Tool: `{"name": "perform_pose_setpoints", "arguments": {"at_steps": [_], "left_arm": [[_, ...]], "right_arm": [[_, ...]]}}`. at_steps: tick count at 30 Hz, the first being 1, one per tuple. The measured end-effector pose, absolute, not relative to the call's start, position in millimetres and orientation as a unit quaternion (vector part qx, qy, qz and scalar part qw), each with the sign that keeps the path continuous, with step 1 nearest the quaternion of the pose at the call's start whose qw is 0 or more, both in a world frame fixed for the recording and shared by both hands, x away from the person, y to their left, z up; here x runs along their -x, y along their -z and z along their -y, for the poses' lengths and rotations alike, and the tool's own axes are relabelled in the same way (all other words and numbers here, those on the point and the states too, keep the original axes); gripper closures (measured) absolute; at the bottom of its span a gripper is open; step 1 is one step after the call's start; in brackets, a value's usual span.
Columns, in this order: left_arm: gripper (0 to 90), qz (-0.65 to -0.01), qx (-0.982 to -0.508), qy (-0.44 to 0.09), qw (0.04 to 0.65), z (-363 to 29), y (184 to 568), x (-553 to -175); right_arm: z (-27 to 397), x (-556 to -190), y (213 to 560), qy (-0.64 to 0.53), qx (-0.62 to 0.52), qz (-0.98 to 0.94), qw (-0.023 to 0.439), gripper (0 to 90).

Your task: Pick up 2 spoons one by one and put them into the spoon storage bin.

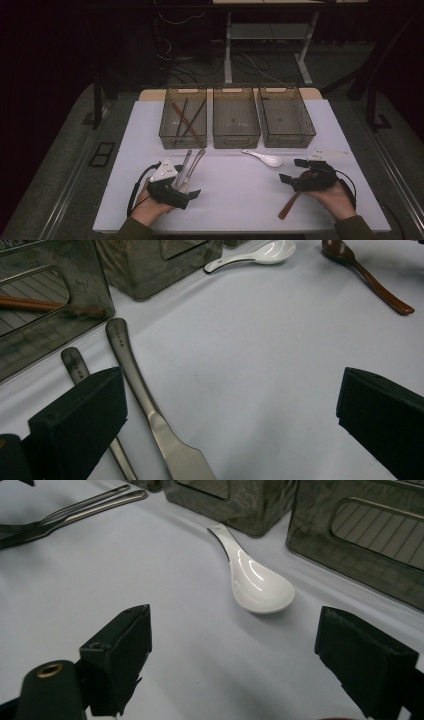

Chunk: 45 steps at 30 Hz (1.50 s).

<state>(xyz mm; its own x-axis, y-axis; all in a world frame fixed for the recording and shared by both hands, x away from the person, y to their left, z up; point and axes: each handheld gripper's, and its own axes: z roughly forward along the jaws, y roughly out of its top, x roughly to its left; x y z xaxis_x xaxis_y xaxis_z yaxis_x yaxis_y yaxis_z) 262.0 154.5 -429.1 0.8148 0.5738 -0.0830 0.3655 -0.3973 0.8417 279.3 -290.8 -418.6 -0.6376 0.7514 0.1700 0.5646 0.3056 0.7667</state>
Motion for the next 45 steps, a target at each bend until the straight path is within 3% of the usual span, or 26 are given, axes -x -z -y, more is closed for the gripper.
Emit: {"name": "perform_pose_setpoints", "arguments": {"at_steps": [20,39,45], "left_arm": [[0.0,-0.282,-0.826,-0.104,0.477,-153,428,-262],[0.0,-0.272,-0.829,-0.100,0.478,-152,429,-263],[0.0,-0.273,-0.830,-0.097,0.477,-151,429,-263]], "right_arm": [[272,-328,413,-0.414,-0.421,-0.802,0.092,17.1],[268,-349,434,-0.385,-0.451,-0.802,0.075,41.1],[266,-350,439,-0.373,-0.447,-0.809,0.076,44.9]]}}
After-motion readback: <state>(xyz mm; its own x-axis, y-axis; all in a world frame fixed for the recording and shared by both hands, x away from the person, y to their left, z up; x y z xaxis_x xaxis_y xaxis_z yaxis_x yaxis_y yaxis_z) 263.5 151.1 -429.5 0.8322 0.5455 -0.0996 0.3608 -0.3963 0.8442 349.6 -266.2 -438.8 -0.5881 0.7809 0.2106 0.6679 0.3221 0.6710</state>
